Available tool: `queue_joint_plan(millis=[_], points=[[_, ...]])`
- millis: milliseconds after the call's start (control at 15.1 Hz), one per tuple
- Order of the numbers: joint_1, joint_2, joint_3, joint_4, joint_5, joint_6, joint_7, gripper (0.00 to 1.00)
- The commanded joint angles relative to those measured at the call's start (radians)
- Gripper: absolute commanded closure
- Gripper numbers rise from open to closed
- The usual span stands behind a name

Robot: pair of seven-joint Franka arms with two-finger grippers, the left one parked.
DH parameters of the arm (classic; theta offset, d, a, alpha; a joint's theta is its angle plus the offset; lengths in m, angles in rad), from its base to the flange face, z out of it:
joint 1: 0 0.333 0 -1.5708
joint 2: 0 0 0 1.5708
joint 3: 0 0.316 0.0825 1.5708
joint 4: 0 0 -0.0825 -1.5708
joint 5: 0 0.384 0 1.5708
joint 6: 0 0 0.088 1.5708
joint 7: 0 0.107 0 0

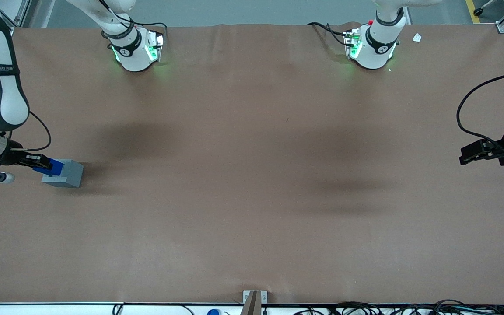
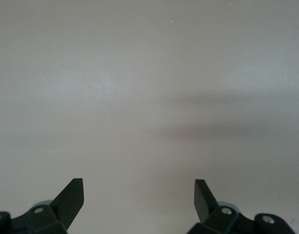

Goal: Insert blue part into gray base with right arm
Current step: 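Carry the blue block over the gray base's opening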

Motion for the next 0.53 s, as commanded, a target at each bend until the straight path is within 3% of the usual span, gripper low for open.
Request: queue_joint_plan(millis=[0,464], points=[[-0.032,-0.014,0.015,-0.020,-0.003,0.020,-0.044,0.77],[-0.058,-0.003,0.015,-0.036,-0.003,0.078,-0.100,0.77]])
